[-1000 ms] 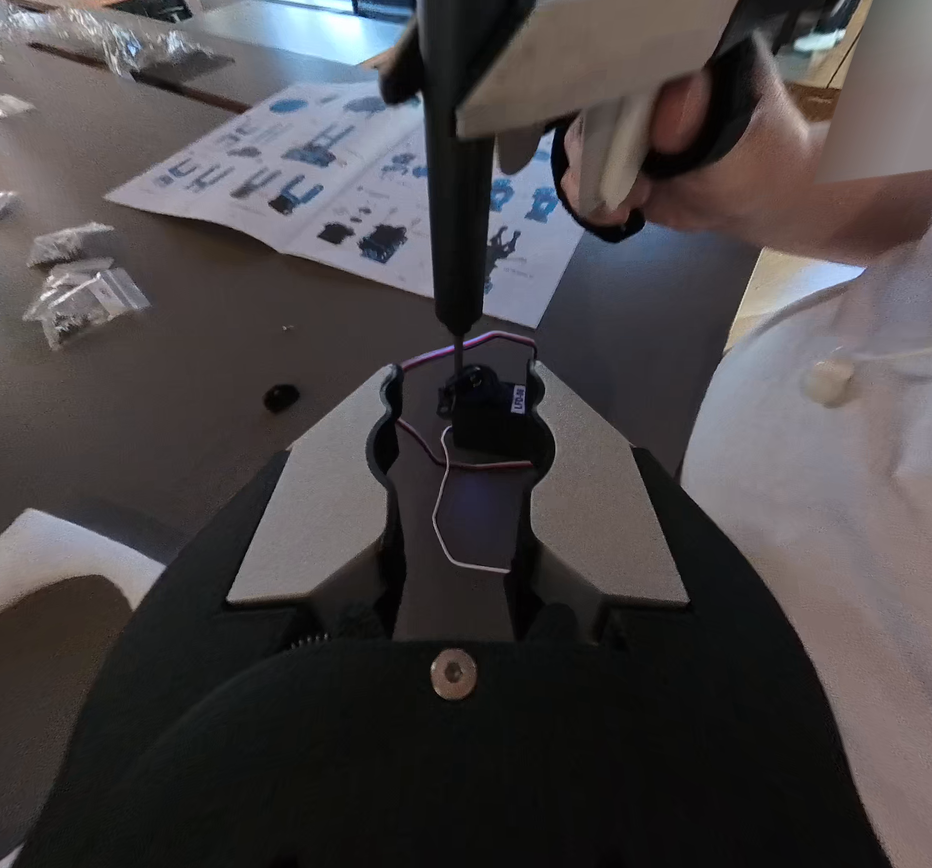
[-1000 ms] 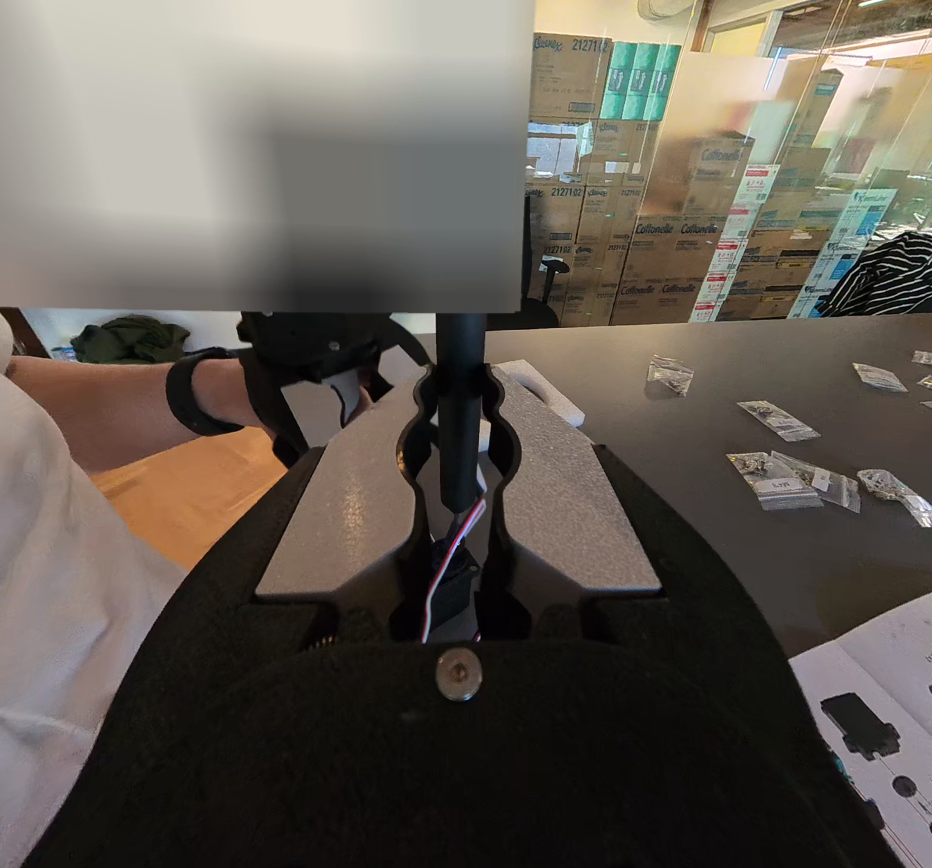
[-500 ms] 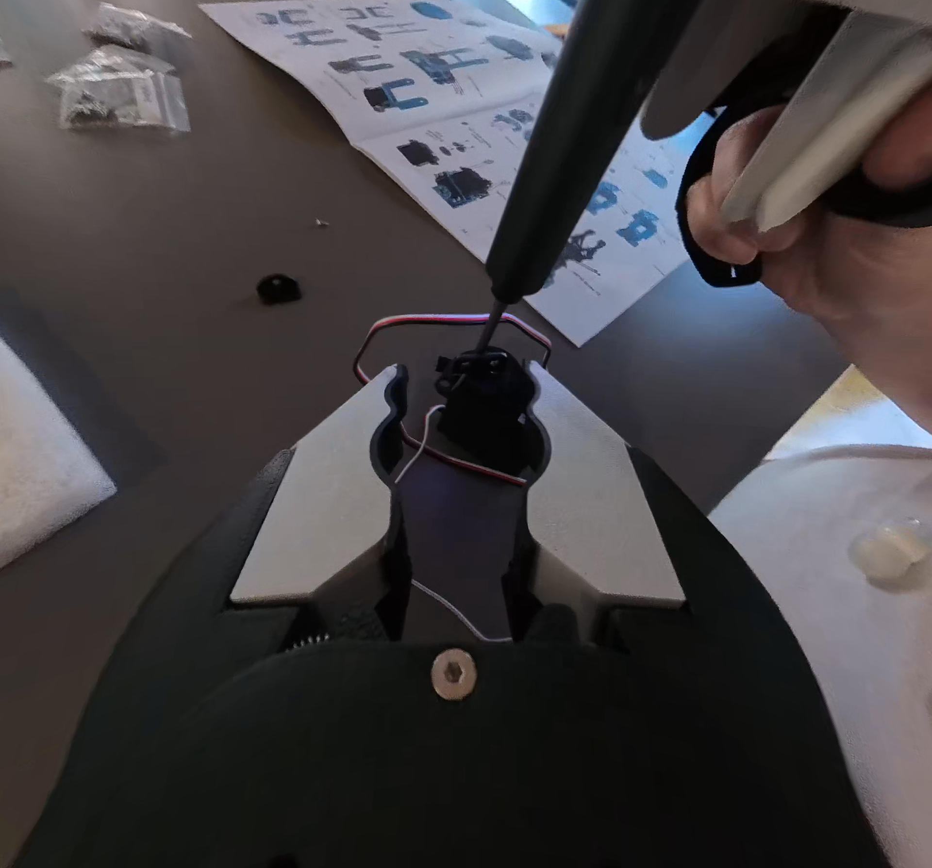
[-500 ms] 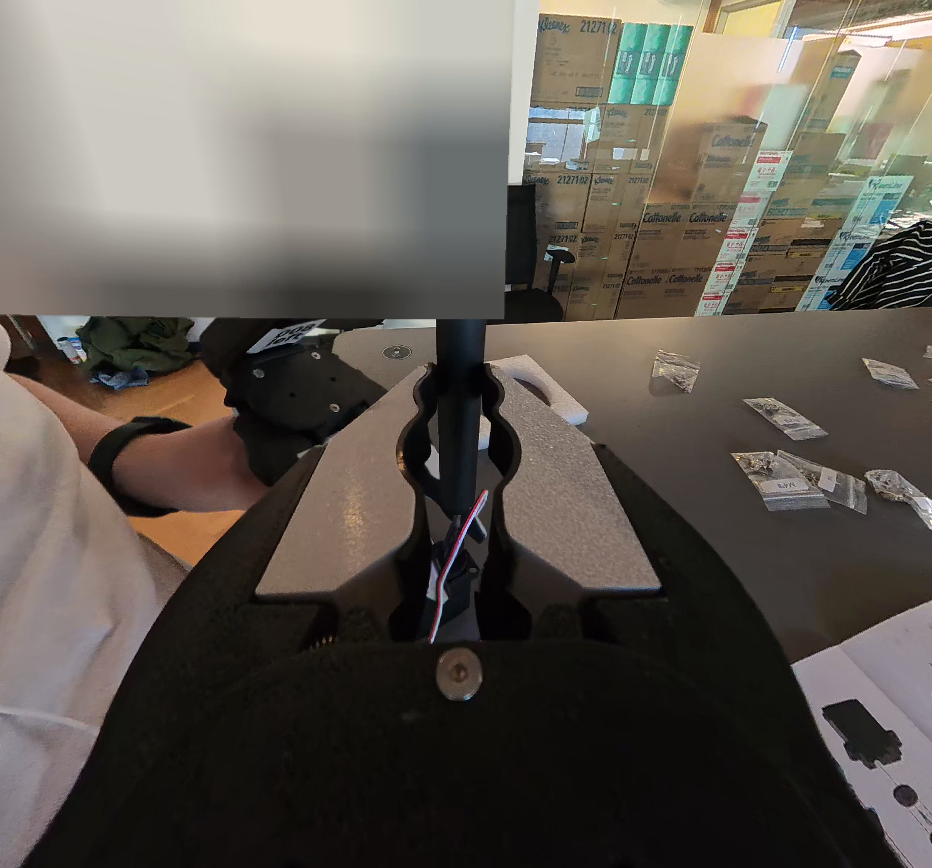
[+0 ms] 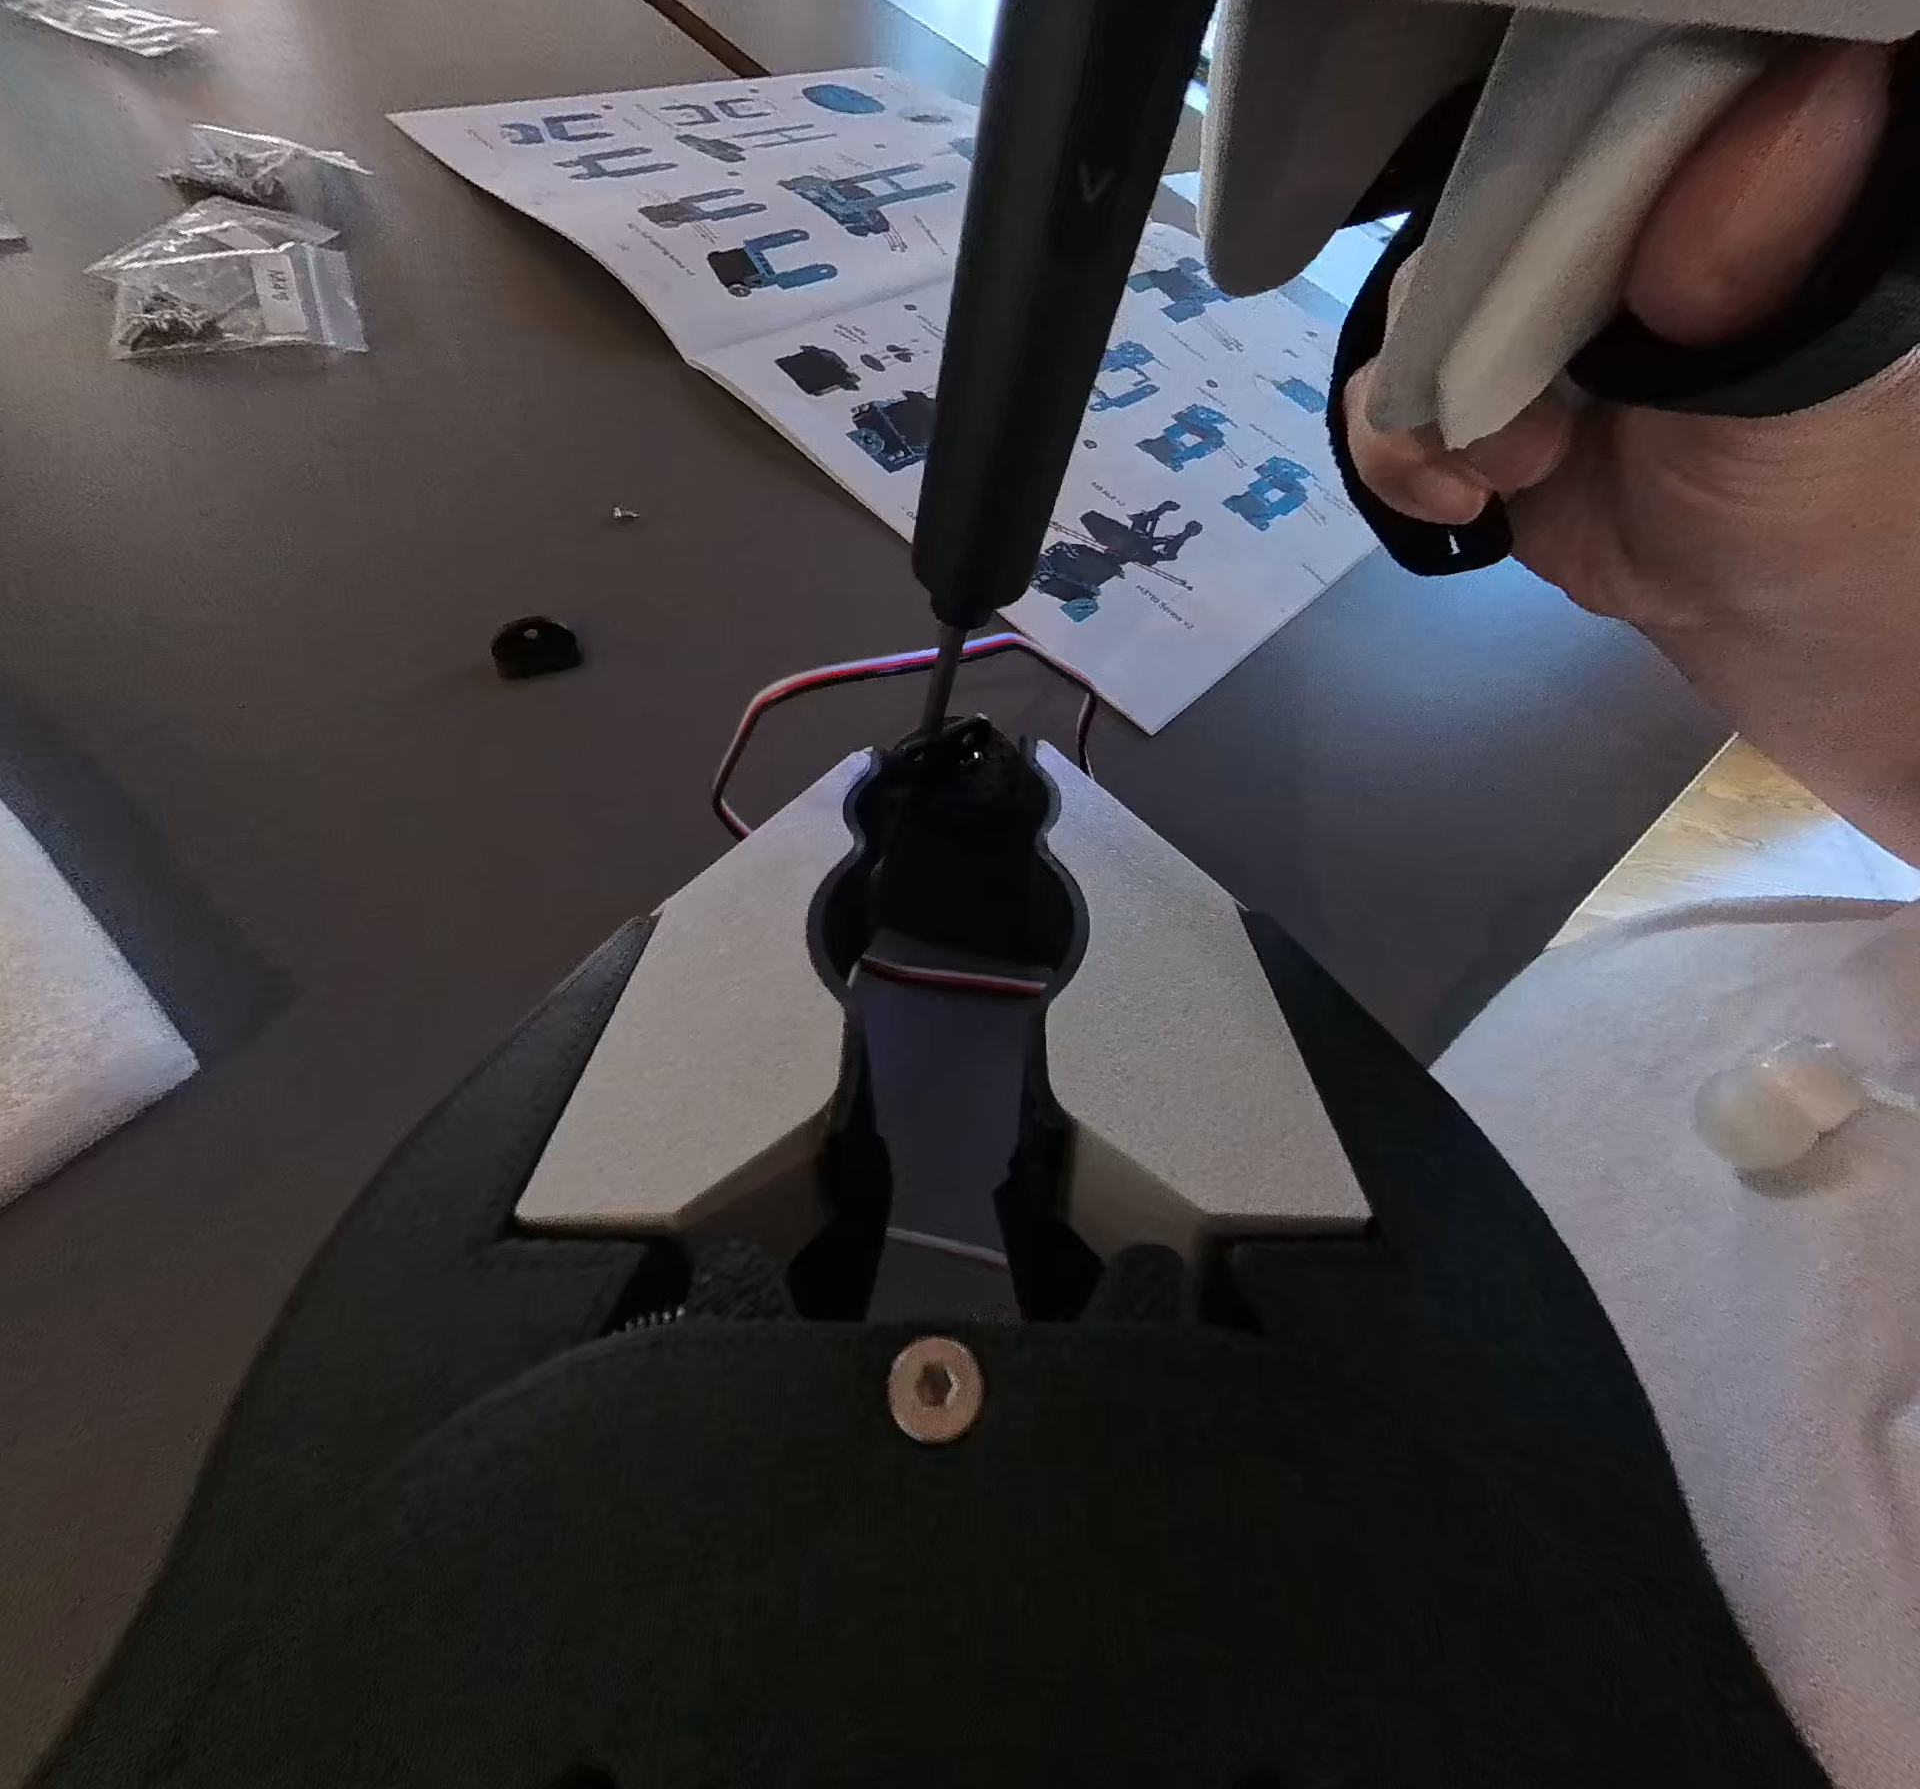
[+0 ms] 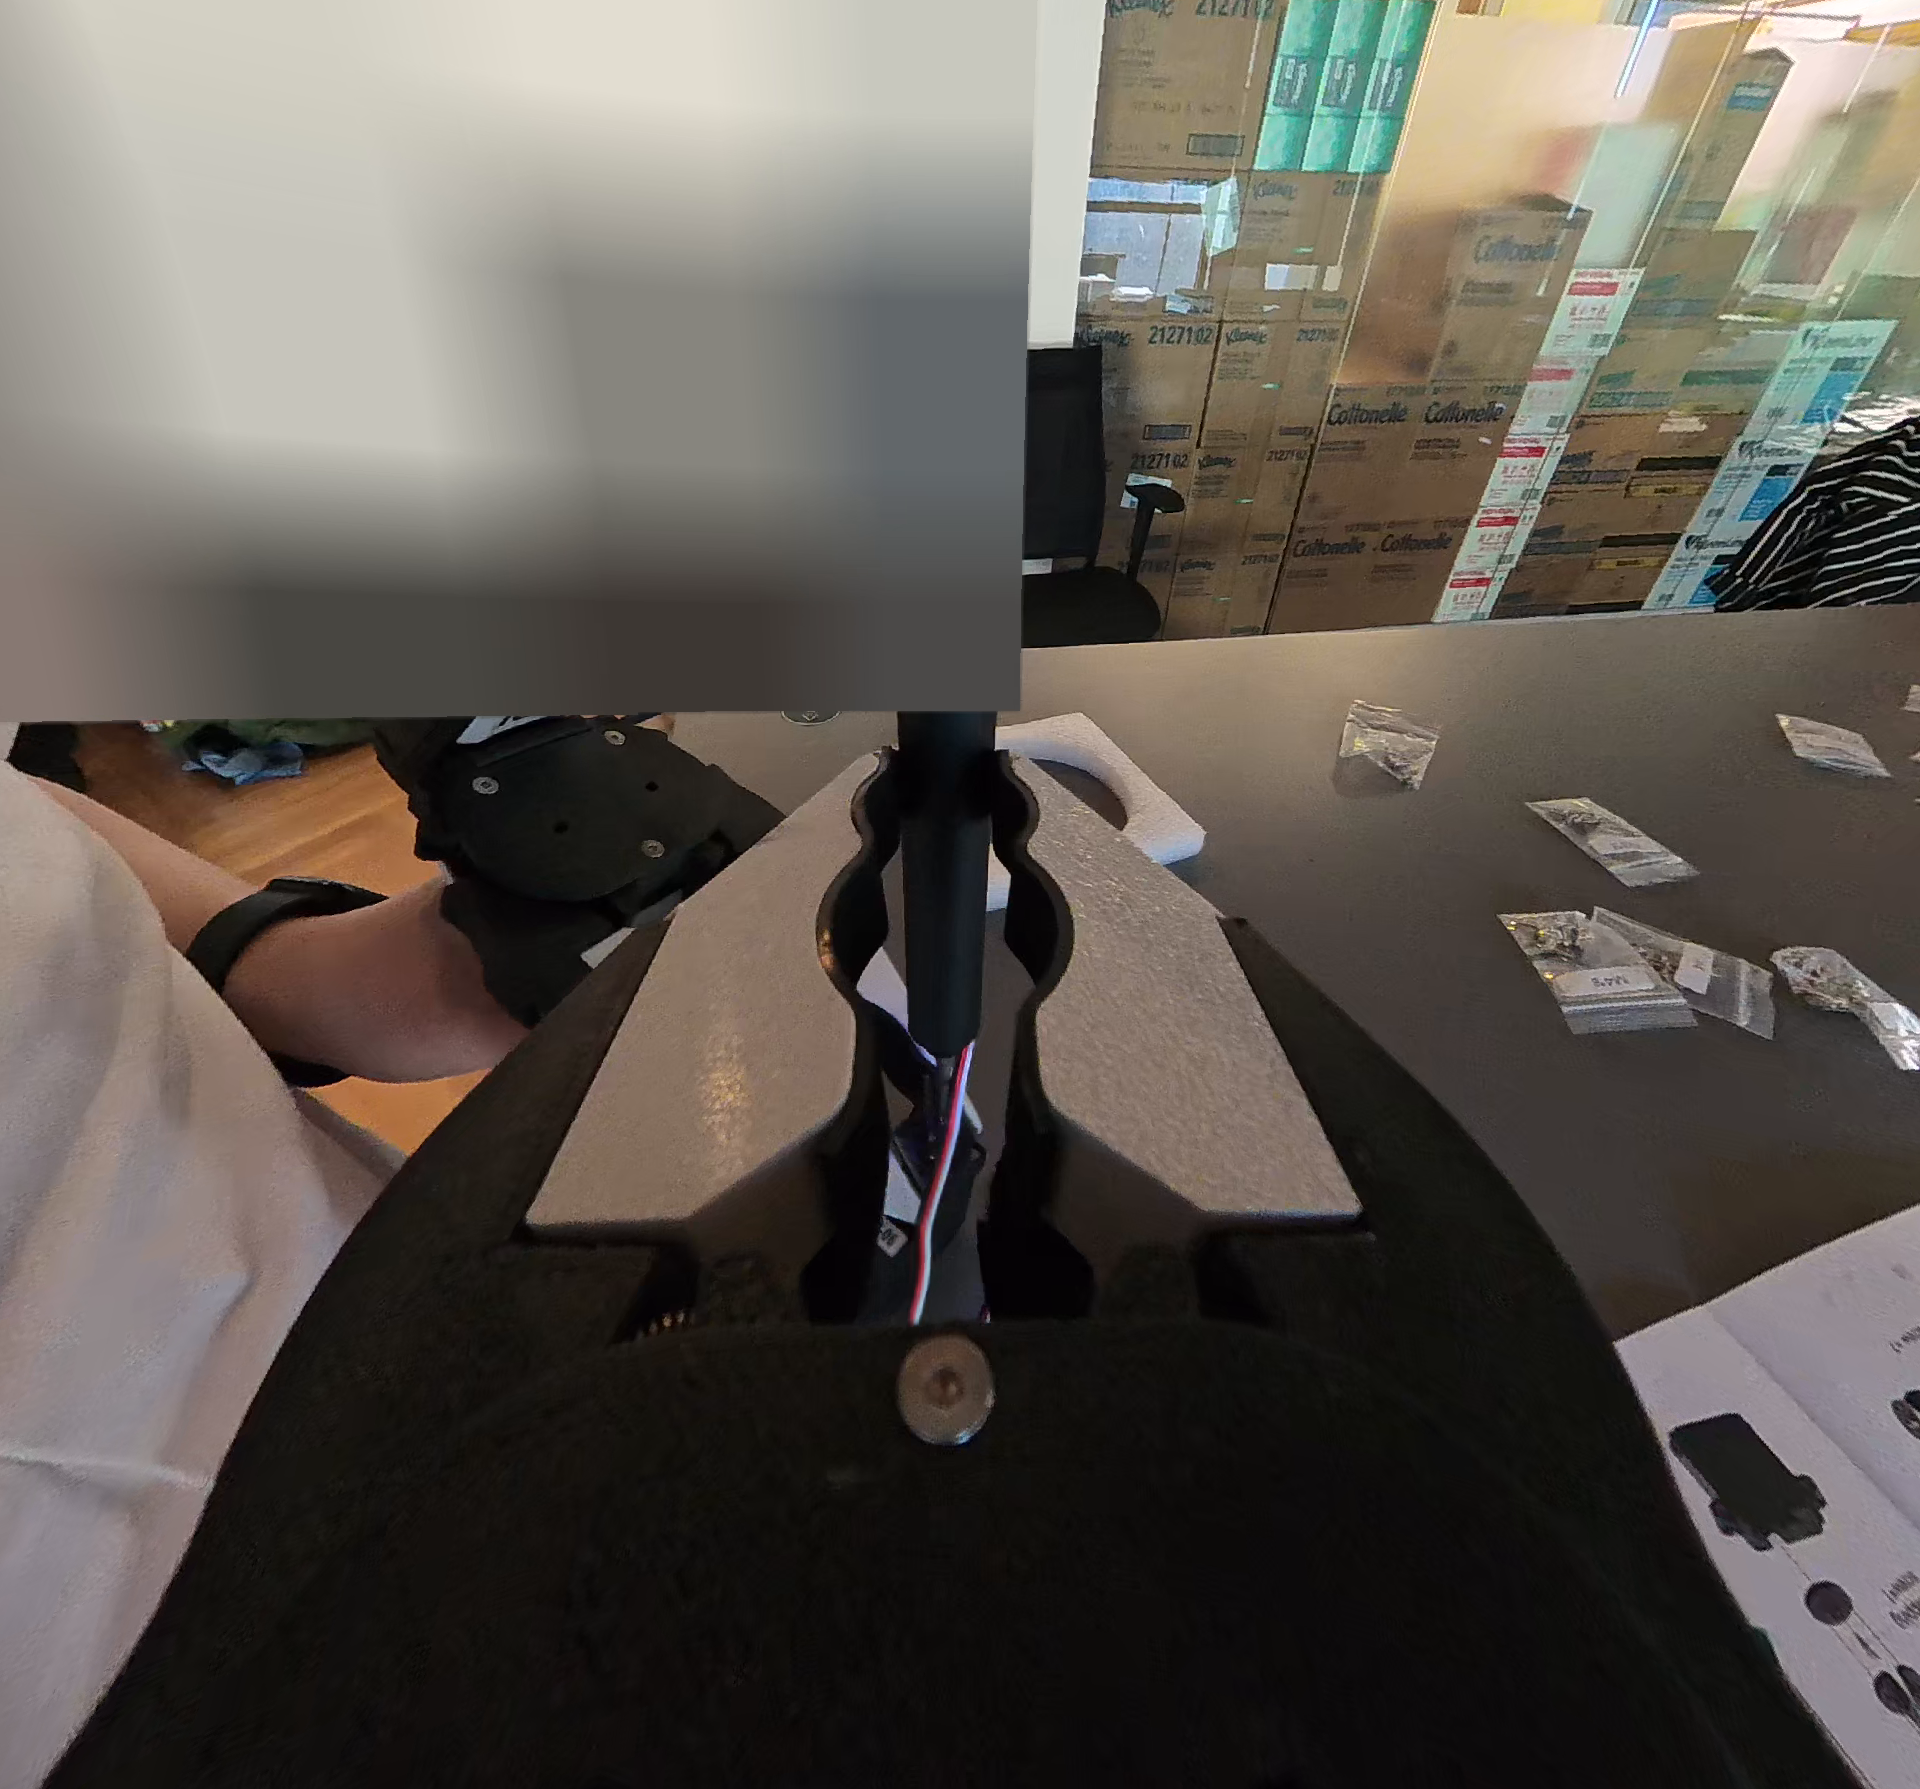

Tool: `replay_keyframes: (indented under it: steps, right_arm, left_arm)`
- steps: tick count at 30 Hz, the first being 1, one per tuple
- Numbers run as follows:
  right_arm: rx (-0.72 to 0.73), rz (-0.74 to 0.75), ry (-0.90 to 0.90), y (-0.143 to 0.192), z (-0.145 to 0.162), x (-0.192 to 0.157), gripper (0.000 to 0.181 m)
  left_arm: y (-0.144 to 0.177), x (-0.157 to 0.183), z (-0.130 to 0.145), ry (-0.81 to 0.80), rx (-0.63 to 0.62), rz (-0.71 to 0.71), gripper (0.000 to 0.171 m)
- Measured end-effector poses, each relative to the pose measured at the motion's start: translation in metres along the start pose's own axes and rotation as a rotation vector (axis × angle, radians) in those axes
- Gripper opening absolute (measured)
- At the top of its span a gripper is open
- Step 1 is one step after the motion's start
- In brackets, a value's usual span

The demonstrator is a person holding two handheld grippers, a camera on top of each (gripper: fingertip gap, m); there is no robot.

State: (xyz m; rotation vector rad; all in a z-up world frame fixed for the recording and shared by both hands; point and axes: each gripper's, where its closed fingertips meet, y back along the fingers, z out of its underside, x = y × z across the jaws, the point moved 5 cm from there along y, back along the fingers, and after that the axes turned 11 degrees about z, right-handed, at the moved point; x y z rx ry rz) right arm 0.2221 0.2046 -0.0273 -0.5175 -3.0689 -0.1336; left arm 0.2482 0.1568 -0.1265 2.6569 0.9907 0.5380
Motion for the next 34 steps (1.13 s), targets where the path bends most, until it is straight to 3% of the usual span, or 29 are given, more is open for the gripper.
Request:
replay_keyframes:
  steps: [18,24,27,31,34]
  right_arm:
    - [0.001,-0.002,-0.056,0.002,0.001,0.004,0.015]
    - [-0.027,-0.135,-0.056,-0.002,0.001,0.002,0.015]
    - [-0.044,-0.173,-0.067,-0.004,0.000,0.005,0.015]
    - [-0.047,-0.201,-0.022,-0.003,0.000,0.001,0.015]
    - [-0.053,-0.224,-0.019,-0.005,-0.001,-0.001,0.016]
  left_arm:
    - [0.000,-0.001,0.001,0.002,0.003,-0.003,0.023]
    - [0.003,-0.001,0.002,0.024,-0.010,0.055,0.022]
    - [0.016,0.001,-0.001,0.041,-0.016,0.105,0.036]
    - [0.056,0.003,-0.026,-0.015,0.057,0.184,0.033]
    - [0.087,0.005,-0.081,-0.109,0.207,0.270,0.037]
